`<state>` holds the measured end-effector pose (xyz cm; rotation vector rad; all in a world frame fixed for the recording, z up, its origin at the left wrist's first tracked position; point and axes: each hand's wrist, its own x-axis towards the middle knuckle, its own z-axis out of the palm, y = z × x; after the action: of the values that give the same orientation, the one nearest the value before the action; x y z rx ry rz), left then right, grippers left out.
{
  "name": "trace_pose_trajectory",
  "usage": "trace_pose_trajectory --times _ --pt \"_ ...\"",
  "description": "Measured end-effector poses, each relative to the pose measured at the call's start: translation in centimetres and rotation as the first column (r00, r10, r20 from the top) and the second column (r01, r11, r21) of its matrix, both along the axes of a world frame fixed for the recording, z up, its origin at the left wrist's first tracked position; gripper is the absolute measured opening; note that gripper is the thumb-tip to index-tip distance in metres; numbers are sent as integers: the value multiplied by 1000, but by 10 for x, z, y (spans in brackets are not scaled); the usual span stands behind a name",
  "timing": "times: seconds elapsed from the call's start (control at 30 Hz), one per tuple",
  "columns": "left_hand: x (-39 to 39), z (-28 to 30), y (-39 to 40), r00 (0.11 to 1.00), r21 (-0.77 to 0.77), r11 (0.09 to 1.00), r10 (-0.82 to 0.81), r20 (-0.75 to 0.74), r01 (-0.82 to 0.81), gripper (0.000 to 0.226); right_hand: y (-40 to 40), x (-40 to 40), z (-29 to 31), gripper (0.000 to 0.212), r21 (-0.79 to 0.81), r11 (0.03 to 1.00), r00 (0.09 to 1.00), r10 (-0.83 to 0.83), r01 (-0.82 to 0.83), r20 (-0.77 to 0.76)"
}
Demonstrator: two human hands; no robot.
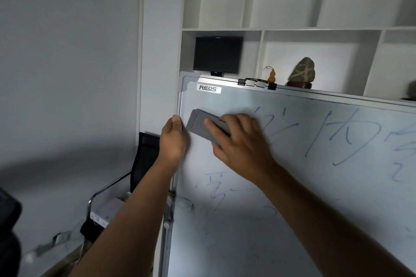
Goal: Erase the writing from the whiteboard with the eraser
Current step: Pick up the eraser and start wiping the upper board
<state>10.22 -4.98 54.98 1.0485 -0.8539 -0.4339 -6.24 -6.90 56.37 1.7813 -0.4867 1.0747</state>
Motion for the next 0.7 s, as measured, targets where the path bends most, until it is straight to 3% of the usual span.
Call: trace_pose_trajectory --times 0.13,0.27,0.3,0.4,0.43,0.53,0.57,0.67,0.7 --pt "-2 2 0 999 28 1000 2 -43 -1 33 -4 -6 11 42 88 996 964 -18 -6 265" --pt "1 1 -2 999 -11 999 -36 -38 36 37 1 4 -5 43 70 996 998 62 -59 -32" --pt "0 0 -2 998 -11 999 -40 -43 39 38 1 2 -3 43 79 995 998 55 -54 -7" --pt "-2 3 0 997 12 1000 -3 -73 4 40 -2 -5 6 44 118 993 968 -3 -28 252" --pt "-2 3 -1 998 8 1000 -4 -70 5 38 -2 -4 4 44 108 994 974 8 -33 225" --pt "-1 0 -1 1000 -18 1000 -11 -29 10 39 0 1 -12 45 78 995 996 69 -65 -61" --pt "-1 0 -1 1000 -14 1000 -9 -27 9 39 0 -2 -11 44 87 994 996 65 -60 -57" --pt "0 1 -2 998 11 1000 13 -63 -12 41 -2 -9 -6 41 119 992 978 20 -45 206" --pt "-1 1 -2 998 17 1000 20 -65 -19 41 -1 -8 -8 41 104 994 975 22 -46 222"
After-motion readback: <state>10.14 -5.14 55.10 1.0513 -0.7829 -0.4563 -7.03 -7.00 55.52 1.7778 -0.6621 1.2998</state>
